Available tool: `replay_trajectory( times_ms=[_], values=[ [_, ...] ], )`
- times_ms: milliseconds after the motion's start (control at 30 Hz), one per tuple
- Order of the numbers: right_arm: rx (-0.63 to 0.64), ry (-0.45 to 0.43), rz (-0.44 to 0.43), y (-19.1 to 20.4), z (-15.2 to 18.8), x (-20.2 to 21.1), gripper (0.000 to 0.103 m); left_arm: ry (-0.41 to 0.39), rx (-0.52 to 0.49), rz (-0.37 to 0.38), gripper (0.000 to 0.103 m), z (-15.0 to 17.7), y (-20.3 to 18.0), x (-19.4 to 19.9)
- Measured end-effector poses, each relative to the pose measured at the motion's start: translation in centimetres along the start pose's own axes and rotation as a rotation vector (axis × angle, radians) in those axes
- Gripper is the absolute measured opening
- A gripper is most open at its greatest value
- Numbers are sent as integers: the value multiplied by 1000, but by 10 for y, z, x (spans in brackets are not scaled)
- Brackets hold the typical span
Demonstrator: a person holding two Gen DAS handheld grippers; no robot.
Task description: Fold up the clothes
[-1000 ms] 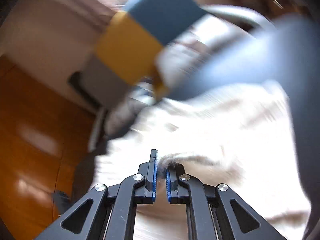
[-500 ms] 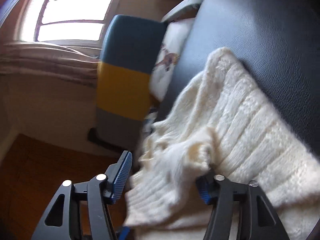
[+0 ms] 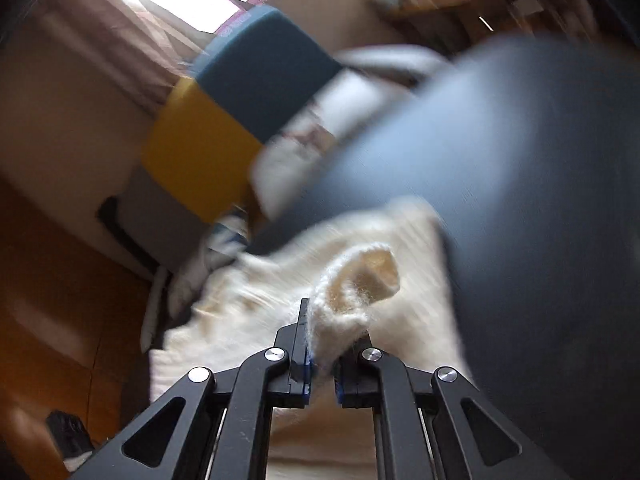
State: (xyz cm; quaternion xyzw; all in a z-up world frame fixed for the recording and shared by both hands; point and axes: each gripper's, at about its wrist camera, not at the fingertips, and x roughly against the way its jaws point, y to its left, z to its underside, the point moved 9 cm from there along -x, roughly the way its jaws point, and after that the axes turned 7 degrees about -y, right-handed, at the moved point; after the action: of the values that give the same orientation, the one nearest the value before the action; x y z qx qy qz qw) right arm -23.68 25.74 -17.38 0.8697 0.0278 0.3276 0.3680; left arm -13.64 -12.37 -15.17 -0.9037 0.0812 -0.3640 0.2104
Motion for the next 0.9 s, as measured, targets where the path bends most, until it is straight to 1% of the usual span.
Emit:
replay_trajectory(
  times_ms=[33, 67, 133, 167, 200, 233, 267, 300, 333, 367, 400, 433, 500, 533, 567, 600, 633, 667, 700, 733, 767, 800, 833, 900],
  values=[
    [-32, 13, 4, -11, 5, -4, 9, 16, 31, -3, 17, 6, 6, -1],
    [-46, 8, -5, -16, 8, -4, 8, 28, 63, -5, 17, 10, 11, -2],
    [-46, -3, -17, -19, 8, 1, 8, 26, 133, 14, 19, 16, 23, 3],
    [-61, -1, -31, -19, 7, 3, 11, 27, 189, 42, 22, 18, 29, 7],
    [-79, -1, -45, -23, 8, 11, 13, 24, 237, 62, 24, 18, 34, 9],
    [-105, -5, -68, -26, 4, 14, 17, 15, 284, 78, 25, 16, 40, 12],
    [-143, -17, -101, -26, 1, 15, 24, 5, 332, 93, 27, 14, 45, 14],
    [-181, -29, -135, -26, -3, 17, 29, 2, 379, 109, 28, 12, 51, 16],
    [-220, -43, -171, -26, -8, 20, 42, 7, 415, 117, 31, 11, 56, 16],
    [-256, -59, -208, -24, -14, 21, 57, 12, 449, 117, 31, 12, 60, 13],
    [-265, -69, -217, -21, -18, 20, 63, 18, 484, 122, 31, 13, 65, 11],
    [-251, -72, -200, -21, -23, 19, 71, 19, 509, 119, 31, 11, 67, 7],
    [-188, -45, -147, -16, -28, 6, 71, 21, 555, 108, 31, 9, 72, 1],
    [-147, -26, -120, -12, -29, 0, 64, 22, 577, 102, 31, 8, 74, -3],
    [-91, -4, -80, -11, -28, -4, 38, 23, 600, 96, 29, 6, 77, -6],
    [-45, 11, -56, -8, -27, -4, 18, 10, 617, 78, 26, 4, 79, -10],
    [-5, 4, -69, 1, -29, -2, 8, -1, 609, 71, 13, 1, 79, -12],
    [34, -4, -83, 11, -32, -1, 8, -21, 577, 56, 5, -2, 78, -9],
    [69, -19, -105, 20, -35, 3, 8, -43, 541, 39, 6, -6, 77, -5],
    [89, -47, -146, 29, -38, 12, 8, -65, 505, 22, 5, -9, 76, -1],
    [100, -56, -164, 32, -38, 16, 8, -71, 471, -5, 5, -9, 78, 1],
    [110, -41, -143, 27, -33, 14, 8, -73, 437, -35, 5, -8, 80, 4],
    [113, -20, -119, 20, -28, 11, 8, -64, 423, -52, 5, -4, 85, 5],
    [82, 44, -59, -2, -15, 0, 9, -45, 406, -70, 5, 2, 90, 7]
  ],
)
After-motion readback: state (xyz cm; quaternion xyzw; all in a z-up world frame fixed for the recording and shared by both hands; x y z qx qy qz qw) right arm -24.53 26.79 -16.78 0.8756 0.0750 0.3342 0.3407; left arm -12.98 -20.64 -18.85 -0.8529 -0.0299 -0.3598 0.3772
